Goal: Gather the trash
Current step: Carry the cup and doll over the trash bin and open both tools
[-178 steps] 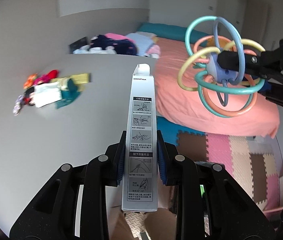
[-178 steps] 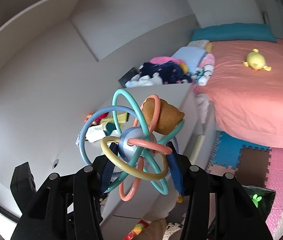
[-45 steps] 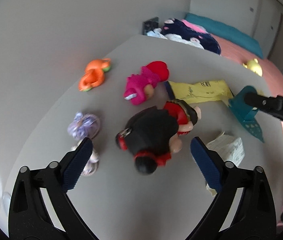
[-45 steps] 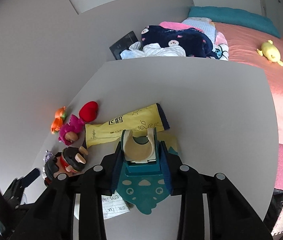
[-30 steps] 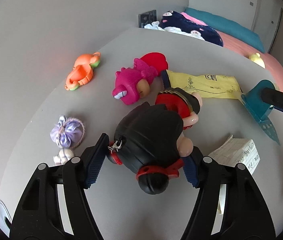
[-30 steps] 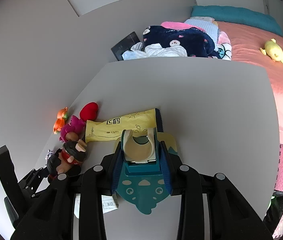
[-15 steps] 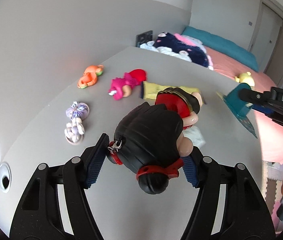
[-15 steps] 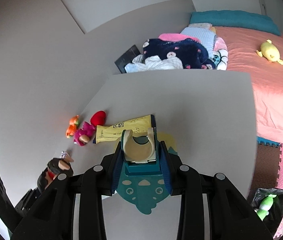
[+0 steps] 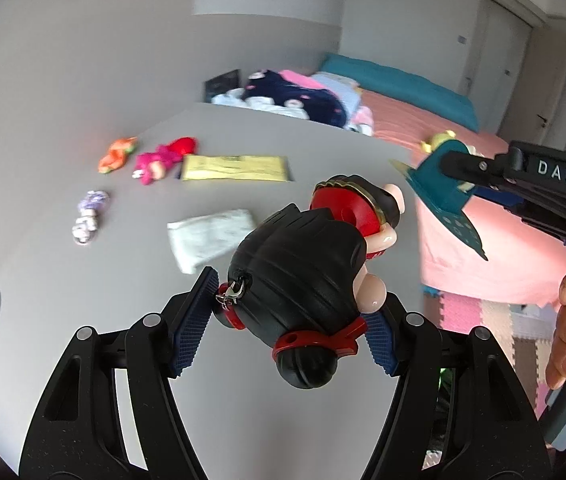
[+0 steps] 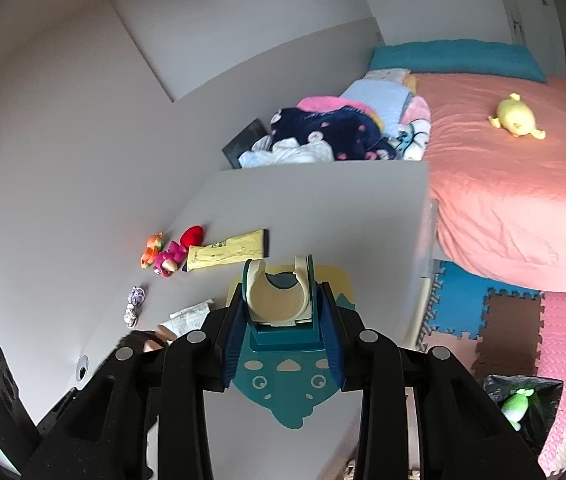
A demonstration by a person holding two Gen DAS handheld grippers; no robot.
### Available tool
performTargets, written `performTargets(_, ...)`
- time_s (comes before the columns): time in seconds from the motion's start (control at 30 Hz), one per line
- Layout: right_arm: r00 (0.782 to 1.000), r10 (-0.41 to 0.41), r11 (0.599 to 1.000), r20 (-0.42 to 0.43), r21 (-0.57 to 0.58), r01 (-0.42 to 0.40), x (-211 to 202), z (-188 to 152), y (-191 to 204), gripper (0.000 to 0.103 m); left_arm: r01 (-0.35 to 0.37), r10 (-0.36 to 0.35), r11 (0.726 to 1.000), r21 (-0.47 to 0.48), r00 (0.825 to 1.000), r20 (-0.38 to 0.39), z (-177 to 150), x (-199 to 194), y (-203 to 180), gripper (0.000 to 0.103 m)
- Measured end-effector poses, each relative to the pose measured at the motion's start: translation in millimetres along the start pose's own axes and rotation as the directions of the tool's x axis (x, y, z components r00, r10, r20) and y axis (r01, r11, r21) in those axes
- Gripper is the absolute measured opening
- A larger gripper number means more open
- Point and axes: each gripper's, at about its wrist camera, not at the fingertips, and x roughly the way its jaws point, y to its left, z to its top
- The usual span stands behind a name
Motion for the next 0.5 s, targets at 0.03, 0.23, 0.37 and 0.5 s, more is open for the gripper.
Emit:
performTargets(0.03,1.0,-0.001,1.0,0.007,0.003,0.001,-6,-1,-4,0.036,0.009,-0.009,1.0,0.013,1.0,0.003,-2,-2,-12,0.066)
performTargets(0.23,0.998,-0.024,0.999,0.051,0.03,0.022,-50,-15,-41,0.036,0.064,-0.065,0.996,0.058,0.998,0.013,-14,-11,-62,0.066)
performTargets(0.37,0.996,-0.055,0.997,0.072,0.054,0.052,-79,-26,-70,0.036,0.11,-0.11,0.99,0.088,0.994,-0.003,-26,-10,-96,0.066)
performTargets(0.5,0.99,-0.106,0.991,0.093,0.088,0.097,-107,-37,-104,0.036,0.156,-0.154,0.98,0.126,0.988,-0.031,-38,-5,-132,0.066)
